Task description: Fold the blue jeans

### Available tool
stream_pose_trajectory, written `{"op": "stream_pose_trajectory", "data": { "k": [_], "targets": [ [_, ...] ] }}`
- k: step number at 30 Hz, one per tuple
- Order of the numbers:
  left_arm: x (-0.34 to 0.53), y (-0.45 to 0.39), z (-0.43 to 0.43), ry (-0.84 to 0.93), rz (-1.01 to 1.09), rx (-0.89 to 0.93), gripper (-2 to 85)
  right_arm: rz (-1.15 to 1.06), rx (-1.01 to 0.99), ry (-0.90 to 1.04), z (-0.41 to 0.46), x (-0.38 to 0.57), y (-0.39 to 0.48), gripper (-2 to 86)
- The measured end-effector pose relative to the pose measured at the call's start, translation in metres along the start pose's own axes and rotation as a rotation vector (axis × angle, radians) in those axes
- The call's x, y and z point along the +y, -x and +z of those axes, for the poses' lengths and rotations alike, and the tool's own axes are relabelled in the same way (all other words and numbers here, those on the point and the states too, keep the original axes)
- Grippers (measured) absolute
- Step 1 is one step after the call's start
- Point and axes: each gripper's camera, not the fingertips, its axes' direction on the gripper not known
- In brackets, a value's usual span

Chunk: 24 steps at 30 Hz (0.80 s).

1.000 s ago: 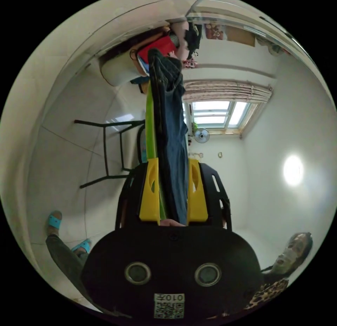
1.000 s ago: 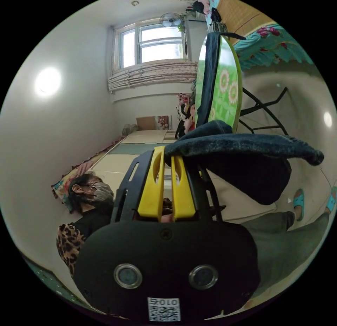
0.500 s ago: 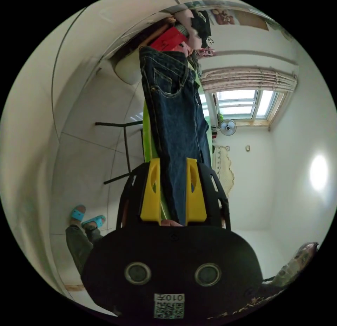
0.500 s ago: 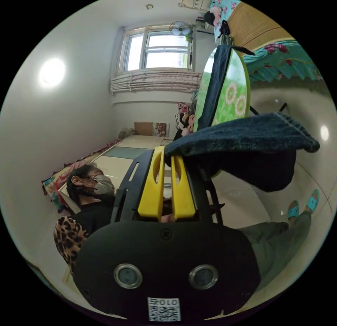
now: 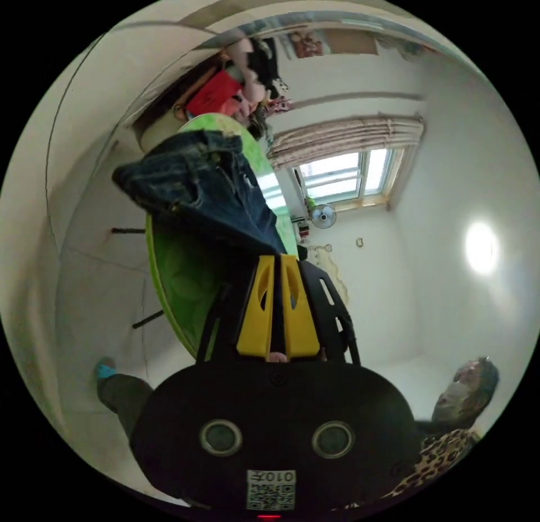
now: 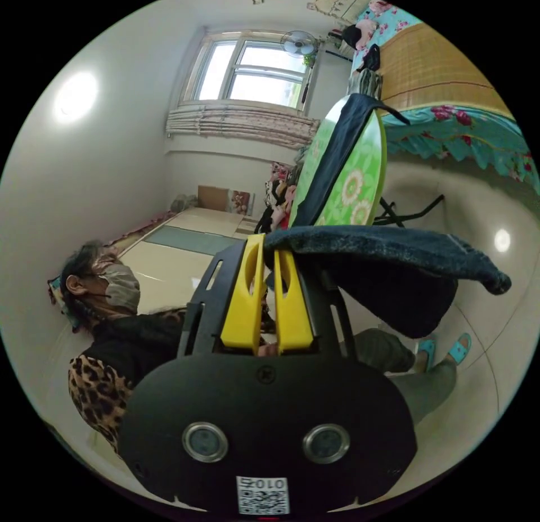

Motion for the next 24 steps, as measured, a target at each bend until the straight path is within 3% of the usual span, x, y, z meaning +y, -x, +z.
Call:
{"op": "stream_pose_trajectory", "data": {
  "k": [4,9,15,17,20,24],
  "targets": [
    [-0.008,-0.036,0.006,0.027,0.124,-0.095,0.1,-0.033,0.132,-0.061,0.011,-0.05,0.011,4.8],
    [-0.047,-0.07,0.04,0.044,0.235,-0.064,0.1,-0.071,0.12,-0.11,0.055,-0.131,0.026,4.7],
    [-0.157,-0.119,0.134,0.15,0.351,-0.017,0.2,-0.163,0.171,-0.121,0.138,-0.29,0.033,4.7],
    [-0.204,-0.122,0.194,0.222,0.368,-0.083,0.3,-0.108,0.176,-0.126,0.166,-0.34,0.014,4.7],
    [-0.251,-0.085,0.274,0.334,0.237,-0.171,0.3,-0.021,0.233,-0.107,0.218,-0.413,-0.033,4.7],
    [-0.274,-0.023,0.336,0.425,0.025,-0.146,0.3,0.18,0.311,-0.02,0.269,-0.47,-0.101,4.7]
  ]
}}
